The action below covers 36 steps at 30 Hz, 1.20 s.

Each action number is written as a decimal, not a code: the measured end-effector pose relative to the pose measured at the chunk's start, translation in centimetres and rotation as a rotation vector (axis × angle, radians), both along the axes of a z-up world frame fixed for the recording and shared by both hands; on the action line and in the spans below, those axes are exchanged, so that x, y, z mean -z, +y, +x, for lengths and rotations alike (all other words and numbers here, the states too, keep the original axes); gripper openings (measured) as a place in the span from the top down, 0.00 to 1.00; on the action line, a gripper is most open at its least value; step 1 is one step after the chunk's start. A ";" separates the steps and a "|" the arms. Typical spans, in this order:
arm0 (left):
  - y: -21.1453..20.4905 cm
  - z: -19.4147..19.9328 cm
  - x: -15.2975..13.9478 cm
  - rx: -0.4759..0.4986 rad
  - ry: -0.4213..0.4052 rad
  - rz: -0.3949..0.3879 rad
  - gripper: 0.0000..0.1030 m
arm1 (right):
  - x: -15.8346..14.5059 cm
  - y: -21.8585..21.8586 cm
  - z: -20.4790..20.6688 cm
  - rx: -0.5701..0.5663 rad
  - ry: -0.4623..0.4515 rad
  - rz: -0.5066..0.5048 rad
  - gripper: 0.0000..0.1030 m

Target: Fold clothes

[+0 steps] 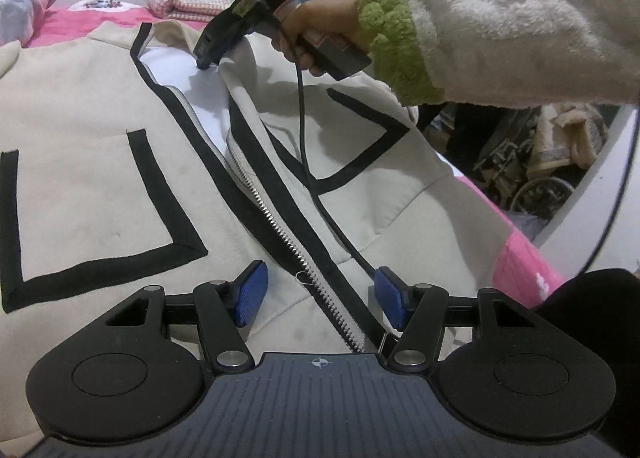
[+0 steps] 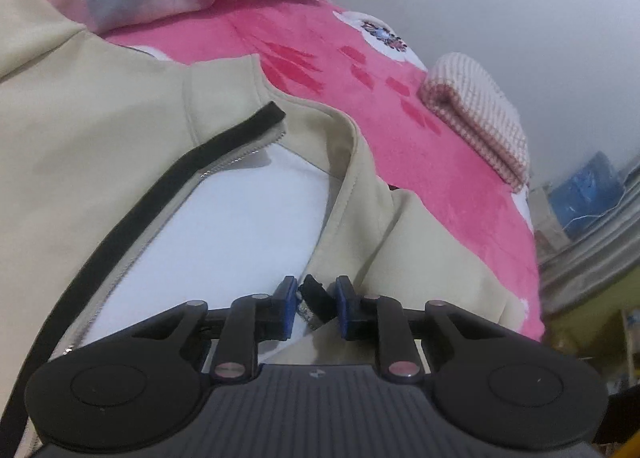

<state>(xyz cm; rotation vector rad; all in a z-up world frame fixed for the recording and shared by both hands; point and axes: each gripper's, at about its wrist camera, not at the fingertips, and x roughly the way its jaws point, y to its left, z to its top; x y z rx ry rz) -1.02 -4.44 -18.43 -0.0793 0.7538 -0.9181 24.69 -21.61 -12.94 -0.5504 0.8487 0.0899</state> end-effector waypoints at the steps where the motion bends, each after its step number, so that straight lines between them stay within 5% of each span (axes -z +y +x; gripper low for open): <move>1: 0.2 0.1 0.1 0.002 0.004 -0.009 0.42 | -0.3 -0.3 0.1 0.007 -0.003 0.016 0.89; 6: 0.7 0.2 0.5 0.021 0.012 -0.048 0.42 | -4.9 -2.3 0.6 0.067 -0.068 0.200 0.93; 11: 1.0 0.5 0.6 0.037 0.027 -0.075 0.42 | -11.1 -7.2 2.1 0.187 -0.151 0.645 0.93; 18: 1.6 0.6 0.7 0.044 0.055 -0.115 0.43 | -9.0 -10.4 6.6 0.254 -0.078 1.154 0.93; 21: 1.5 0.4 0.6 0.046 0.051 -0.115 0.43 | -7.0 -10.0 7.8 0.251 -0.032 1.246 0.93; 30: 1.5 0.2 0.4 0.046 0.066 -0.129 0.43 | -5.9 -8.0 8.5 0.155 0.055 1.178 0.92; 36: 1.4 0.2 0.2 0.042 0.076 -0.121 0.43 | -3.5 -5.3 10.9 0.195 0.114 1.002 0.92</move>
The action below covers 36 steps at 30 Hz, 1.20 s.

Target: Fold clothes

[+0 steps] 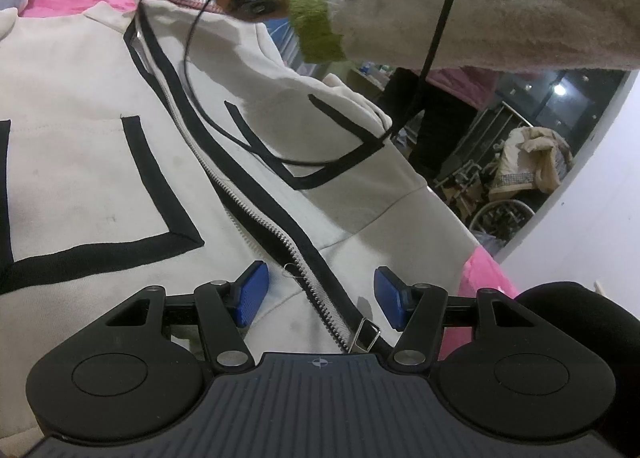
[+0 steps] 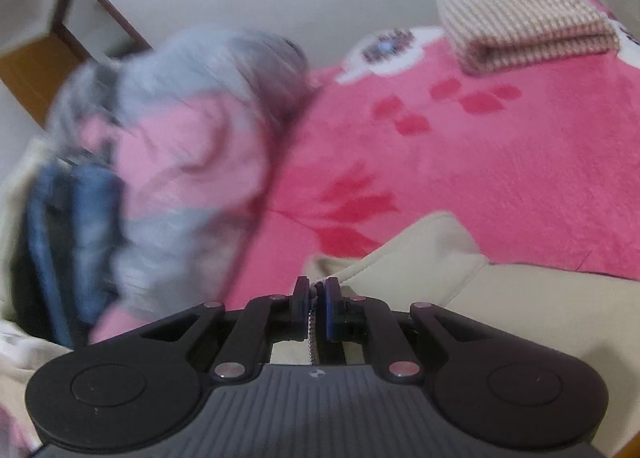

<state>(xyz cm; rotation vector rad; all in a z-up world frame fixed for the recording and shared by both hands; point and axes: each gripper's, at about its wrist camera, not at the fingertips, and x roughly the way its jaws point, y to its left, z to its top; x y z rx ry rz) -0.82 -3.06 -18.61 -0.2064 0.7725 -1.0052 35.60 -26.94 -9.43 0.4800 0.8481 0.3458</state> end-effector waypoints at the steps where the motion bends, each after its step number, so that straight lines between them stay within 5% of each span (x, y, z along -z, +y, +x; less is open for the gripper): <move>1: 0.0 0.0 -0.1 -0.001 0.001 0.003 0.43 | 0.7 0.5 0.4 0.006 0.021 -0.036 0.92; 4: -0.1 -0.3 -0.2 -0.007 0.001 0.017 0.43 | 2.3 1.8 0.9 0.063 0.065 -0.152 0.85; 6: -0.1 -0.5 -0.4 -0.015 -0.001 0.025 0.44 | 2.0 1.5 0.4 0.096 0.067 -0.123 0.75; 11: 0.1 -0.7 -0.9 -0.033 0.001 0.033 0.44 | -2.1 -2.0 -4.2 0.127 -0.013 -0.027 0.70; 22: -0.2 -1.8 -3.1 -0.029 0.022 0.070 0.45 | -7.7 -18.0 -29.7 0.431 -0.082 0.260 0.67; 28: -1.4 -2.8 -3.0 -0.044 0.118 0.107 0.48 | -6.2 -19.7 -41.3 0.482 0.058 0.254 0.67; 36: -2.8 -2.6 -2.3 -0.128 0.248 0.176 0.61 | -1.8 -17.1 -47.1 0.428 0.297 0.273 0.67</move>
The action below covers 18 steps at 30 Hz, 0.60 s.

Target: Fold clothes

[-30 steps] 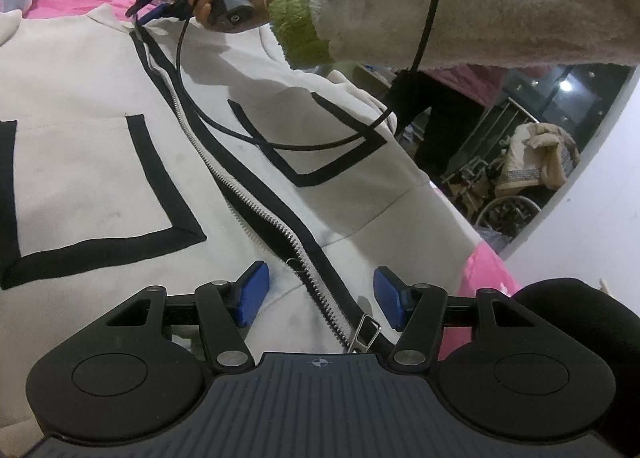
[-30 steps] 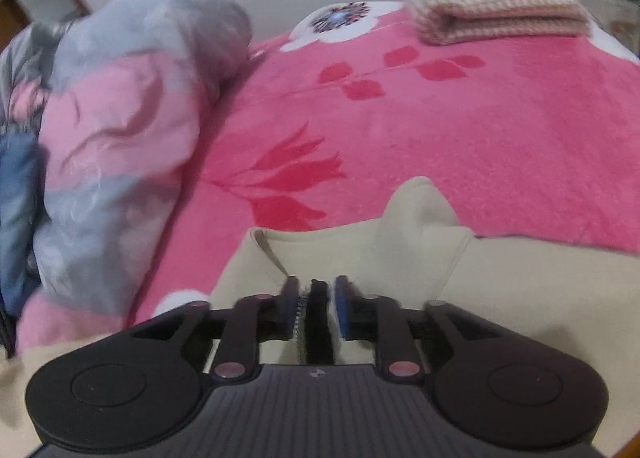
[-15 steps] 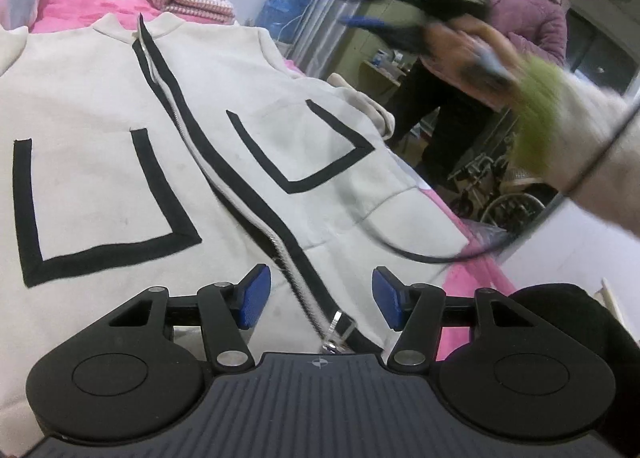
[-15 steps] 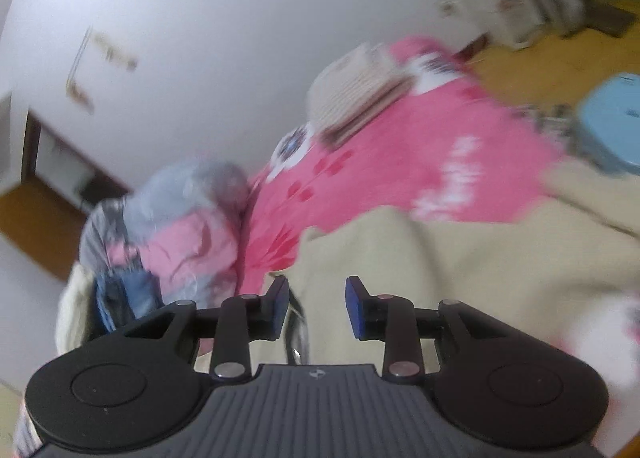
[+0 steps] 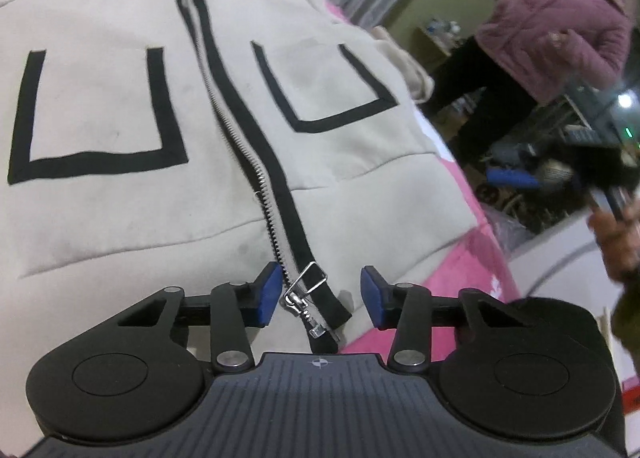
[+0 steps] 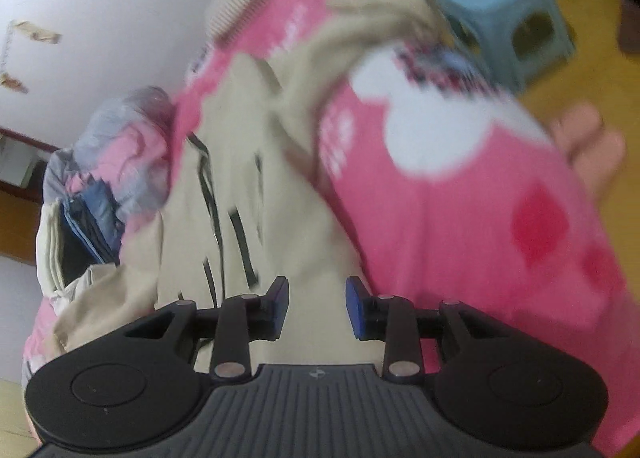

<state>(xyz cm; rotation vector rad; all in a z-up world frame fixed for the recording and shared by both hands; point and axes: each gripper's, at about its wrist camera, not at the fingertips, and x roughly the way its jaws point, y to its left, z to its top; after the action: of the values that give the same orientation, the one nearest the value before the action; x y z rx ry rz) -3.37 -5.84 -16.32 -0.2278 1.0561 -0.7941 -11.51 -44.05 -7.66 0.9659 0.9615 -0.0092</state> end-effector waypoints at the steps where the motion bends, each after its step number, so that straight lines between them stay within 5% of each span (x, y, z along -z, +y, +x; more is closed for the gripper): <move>1: -0.1 0.0 0.0 -0.008 0.005 0.012 0.62 | 0.6 0.3 -0.8 0.004 0.022 0.020 0.67; 6: -0.3 0.0 -0.2 -0.028 0.014 0.062 0.77 | 2.9 0.6 -2.6 0.047 0.099 0.140 0.67; 18: 0.9 0.6 0.6 -0.083 0.125 -0.021 0.77 | 7.1 0.4 -2.0 0.133 0.188 0.258 0.67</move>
<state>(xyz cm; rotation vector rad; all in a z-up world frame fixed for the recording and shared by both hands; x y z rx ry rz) -2.80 -4.94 -16.90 -0.3412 1.1487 -0.7237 -13.54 -43.69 -14.80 1.2834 1.0862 -0.0913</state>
